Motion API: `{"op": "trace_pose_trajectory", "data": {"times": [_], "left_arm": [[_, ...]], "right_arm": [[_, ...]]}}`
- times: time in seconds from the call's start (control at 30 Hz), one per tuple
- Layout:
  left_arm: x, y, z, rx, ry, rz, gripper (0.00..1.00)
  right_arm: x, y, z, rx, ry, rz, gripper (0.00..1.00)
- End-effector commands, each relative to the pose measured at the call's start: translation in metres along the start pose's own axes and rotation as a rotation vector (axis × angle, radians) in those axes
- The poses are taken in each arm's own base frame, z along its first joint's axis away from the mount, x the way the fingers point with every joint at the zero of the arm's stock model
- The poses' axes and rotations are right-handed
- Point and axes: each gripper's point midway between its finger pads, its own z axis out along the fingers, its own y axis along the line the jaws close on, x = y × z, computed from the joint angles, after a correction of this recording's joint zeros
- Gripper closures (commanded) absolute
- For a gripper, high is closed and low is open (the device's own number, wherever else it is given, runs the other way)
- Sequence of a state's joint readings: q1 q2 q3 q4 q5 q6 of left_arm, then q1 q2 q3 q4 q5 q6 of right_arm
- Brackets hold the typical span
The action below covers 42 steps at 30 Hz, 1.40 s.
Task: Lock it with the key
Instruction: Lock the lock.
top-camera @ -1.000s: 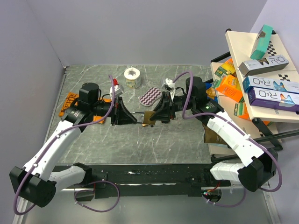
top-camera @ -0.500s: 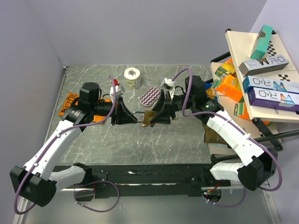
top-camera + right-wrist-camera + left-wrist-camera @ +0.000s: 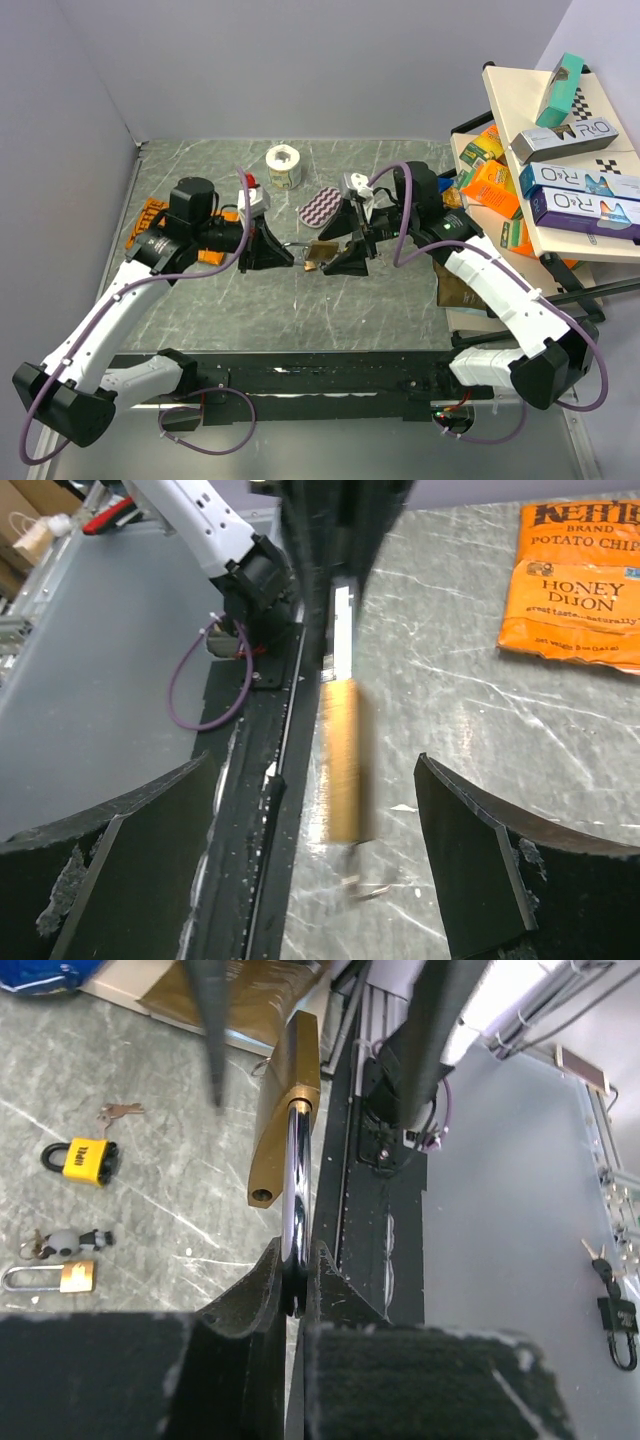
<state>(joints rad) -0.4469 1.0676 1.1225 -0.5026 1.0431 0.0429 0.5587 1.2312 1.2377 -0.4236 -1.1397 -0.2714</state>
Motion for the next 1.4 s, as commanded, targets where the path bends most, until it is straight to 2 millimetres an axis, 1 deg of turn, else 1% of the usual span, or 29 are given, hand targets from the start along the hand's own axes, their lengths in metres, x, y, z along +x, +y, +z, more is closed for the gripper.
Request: {"op": "trace_pose_trajectory", "data": {"times": [0.0, 0.13, 0.23, 0.33, 0.37, 0.43, 0.47, 0.53, 0.57, 0.63, 0.67, 0.73, 0.77, 0.93, 1.1, 1.2, 1.3, 1.37], "left_arm": [[-0.037, -0.025, -0.007, 0.029, -0.075, 0.2, 0.99], [-0.05, -0.03, -0.008, 0.03, -0.112, 0.182, 0.99], [-0.054, -0.03, -0.008, 0.027, -0.124, 0.197, 0.99], [-0.053, -0.03, -0.009, 0.016, -0.125, 0.196, 0.99], [-0.051, -0.029, -0.009, 0.013, -0.124, 0.194, 0.99], [-0.05, -0.029, -0.01, 0.004, -0.124, 0.193, 0.99], [-0.05, -0.028, -0.009, 0.001, -0.124, 0.191, 0.99], [-0.051, -0.028, -0.01, -0.001, -0.126, 0.196, 0.99], [-0.052, -0.028, -0.01, -0.004, -0.129, 0.2, 0.99], [-0.052, -0.028, -0.01, -0.001, -0.126, 0.195, 0.99], [-0.051, -0.029, -0.01, -0.001, -0.126, 0.194, 0.99], [-0.048, -0.028, -0.01, -0.003, -0.116, 0.199, 0.99], [-0.046, -0.026, -0.01, -0.008, -0.11, 0.202, 0.99], [-0.039, -0.019, -0.009, -0.028, -0.087, 0.256, 0.99], [-0.036, -0.016, -0.007, -0.042, -0.084, 0.303, 0.99], [-0.036, -0.018, -0.005, -0.031, -0.085, 0.304, 0.99], [-0.035, -0.021, 0.0, -0.011, -0.088, 0.289, 0.99], [-0.033, -0.027, 0.004, 0.013, -0.087, 0.275, 0.99]], "right_arm": [[-0.004, -0.004, 0.003, -0.003, -0.004, -0.069, 0.14], [-0.002, -0.005, 0.006, 0.0, 0.016, -0.106, 0.15], [0.003, -0.006, 0.008, -0.001, 0.032, -0.137, 0.19], [0.005, -0.005, 0.01, -0.003, 0.042, -0.148, 0.29], [0.004, -0.005, 0.01, -0.001, 0.043, -0.149, 0.35], [0.004, -0.005, 0.011, -0.002, 0.047, -0.157, 0.43], [0.005, -0.006, 0.012, 0.007, 0.056, -0.161, 0.51], [0.008, -0.004, 0.015, -0.003, 0.074, -0.172, 0.55], [0.009, -0.004, 0.015, -0.004, 0.077, -0.175, 0.62], [0.009, -0.001, 0.017, -0.012, 0.08, -0.184, 0.69], [0.008, 0.0, 0.018, -0.016, 0.077, -0.189, 0.82], [0.002, 0.005, 0.019, -0.035, 0.065, -0.187, 0.98], [-0.001, 0.007, 0.018, -0.043, 0.058, -0.189, 1.0], [-0.011, 0.02, 0.019, -0.097, 0.024, -0.16, 1.0], [-0.018, 0.032, 0.022, -0.15, 0.01, -0.127, 1.0], [-0.021, 0.034, 0.025, -0.16, 0.006, -0.118, 1.0], [-0.026, 0.032, 0.028, -0.148, -0.008, -0.117, 1.0], [-0.03, 0.028, 0.03, -0.132, -0.019, -0.123, 1.0]]}}
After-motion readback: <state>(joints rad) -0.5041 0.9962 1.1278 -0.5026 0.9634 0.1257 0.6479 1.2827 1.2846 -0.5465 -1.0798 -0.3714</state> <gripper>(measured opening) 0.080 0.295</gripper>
